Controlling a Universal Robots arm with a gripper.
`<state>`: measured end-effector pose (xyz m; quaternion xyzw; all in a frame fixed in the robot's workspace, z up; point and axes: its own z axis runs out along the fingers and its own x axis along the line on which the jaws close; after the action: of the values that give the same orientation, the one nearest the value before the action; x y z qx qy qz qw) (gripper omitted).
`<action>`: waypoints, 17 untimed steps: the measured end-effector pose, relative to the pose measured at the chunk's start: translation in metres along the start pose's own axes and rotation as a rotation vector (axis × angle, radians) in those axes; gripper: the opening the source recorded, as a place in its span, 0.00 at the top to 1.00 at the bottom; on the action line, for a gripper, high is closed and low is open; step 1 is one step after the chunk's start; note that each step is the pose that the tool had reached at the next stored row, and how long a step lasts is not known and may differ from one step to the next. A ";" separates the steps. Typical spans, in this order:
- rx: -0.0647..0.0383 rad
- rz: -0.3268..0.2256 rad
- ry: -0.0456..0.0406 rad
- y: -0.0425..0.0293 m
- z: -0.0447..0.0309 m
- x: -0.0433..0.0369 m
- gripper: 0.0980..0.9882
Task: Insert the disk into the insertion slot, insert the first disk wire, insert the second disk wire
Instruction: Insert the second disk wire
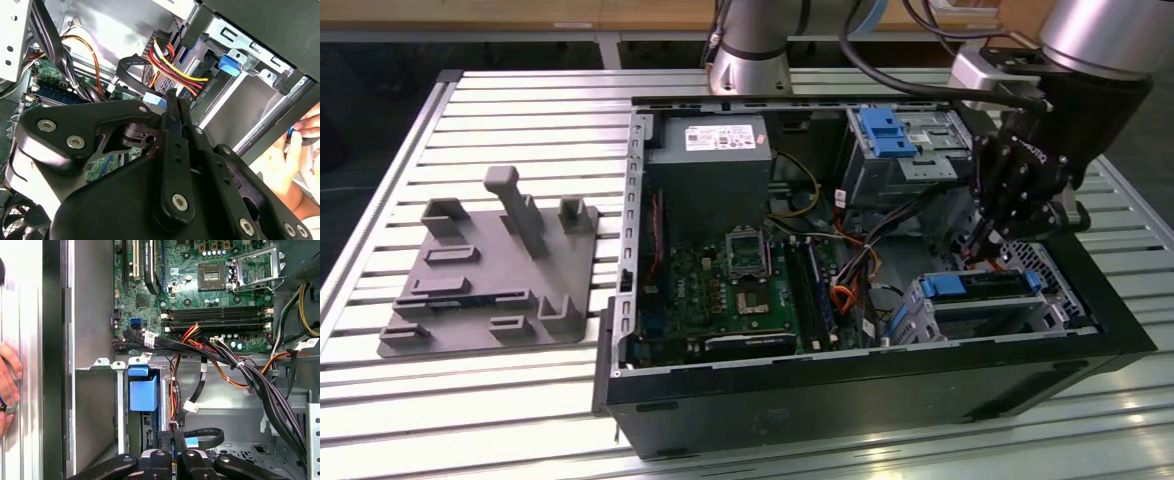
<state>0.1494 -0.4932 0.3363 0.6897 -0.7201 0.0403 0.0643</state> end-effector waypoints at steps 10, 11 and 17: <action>-0.011 0.006 -0.0027 -0.0040 0.0001 0.0016 0.95; -0.011 0.006 -0.0027 -0.0040 0.0001 0.0016 0.95; -0.012 0.016 -0.0031 -0.0042 0.0006 0.0049 0.95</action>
<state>0.1534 -0.4984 0.3363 0.6837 -0.7258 0.0353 0.0670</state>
